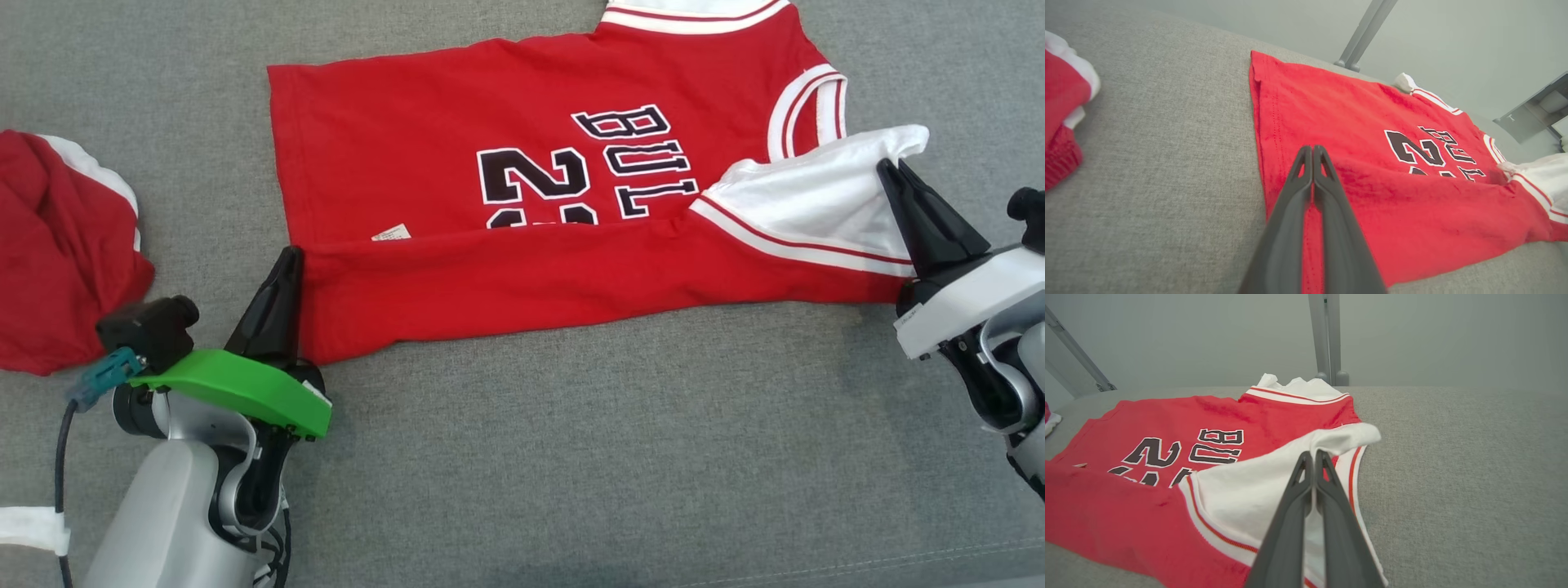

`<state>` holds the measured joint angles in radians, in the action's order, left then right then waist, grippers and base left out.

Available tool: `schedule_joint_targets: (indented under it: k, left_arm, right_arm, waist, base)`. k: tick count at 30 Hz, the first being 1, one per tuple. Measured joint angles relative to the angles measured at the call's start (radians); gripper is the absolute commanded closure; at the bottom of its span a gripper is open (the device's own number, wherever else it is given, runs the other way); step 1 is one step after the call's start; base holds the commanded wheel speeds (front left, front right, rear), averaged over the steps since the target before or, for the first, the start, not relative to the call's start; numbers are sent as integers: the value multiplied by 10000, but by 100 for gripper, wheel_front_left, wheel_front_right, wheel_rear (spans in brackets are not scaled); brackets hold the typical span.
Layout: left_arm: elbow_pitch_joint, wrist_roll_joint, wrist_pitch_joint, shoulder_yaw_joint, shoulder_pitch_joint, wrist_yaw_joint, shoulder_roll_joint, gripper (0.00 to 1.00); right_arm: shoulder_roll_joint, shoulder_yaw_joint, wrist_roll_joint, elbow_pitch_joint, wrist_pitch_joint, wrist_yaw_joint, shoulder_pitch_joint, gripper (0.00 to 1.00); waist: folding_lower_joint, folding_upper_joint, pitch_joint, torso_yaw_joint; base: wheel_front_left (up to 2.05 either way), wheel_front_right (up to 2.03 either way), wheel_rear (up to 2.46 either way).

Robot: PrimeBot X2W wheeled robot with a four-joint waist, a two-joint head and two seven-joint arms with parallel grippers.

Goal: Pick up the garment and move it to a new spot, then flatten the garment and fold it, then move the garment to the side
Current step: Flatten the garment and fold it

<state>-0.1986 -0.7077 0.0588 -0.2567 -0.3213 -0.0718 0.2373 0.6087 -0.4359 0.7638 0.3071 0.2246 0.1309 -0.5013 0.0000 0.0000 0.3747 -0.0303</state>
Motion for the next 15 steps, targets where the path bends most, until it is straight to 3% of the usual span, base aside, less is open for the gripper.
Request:
schedule_joint_targets:
  k: [6,7,8,9,10,11,15]
  left_arm:
    - [-773,52,-293,-155,-379,-29,-12,100]
    - [-842,4,-364,-153,-376,-23,-17,87]
    - [-888,-82,-387,-119,-375,19,-48,73]
    - [-882,-138,-382,-90,-373,42,-77,73]
    - [-830,-144,-280,-46,-364,69,-88,7]
    - [-729,-186,-192,0,-351,69,-98,0]
    - [-203,-341,-79,286,92,472,-111,0]
  right_arm:
    - [-8,-803,-6,715,67,0,-885,97]
    - [8,-920,-50,853,75,0,-1016,53]
    - [40,-1055,-182,951,105,0,-1110,0]
    - [61,-1129,-284,1051,148,0,-1197,0]
    - [61,-1141,-272,1104,157,0,-1238,0]
    - [69,-1149,-238,1120,178,0,-1241,0]
    - [384,-1035,-188,980,230,0,-1090,0]
  waist:
    - [0,0,95,6]
    - [0,0,93,0]
    - [0,0,89,1]
    - [0,0,79,7]
    - [0,0,65,17]
    - [0,0,48,26]
    - [0,0,-36,17]
  base:
    - [0,0,0]
    - [0,0,0]
    - [0,0,0]
    - [0,0,0]
    - [0,0,0]
    - [0,0,0]
    - [0,0,0]
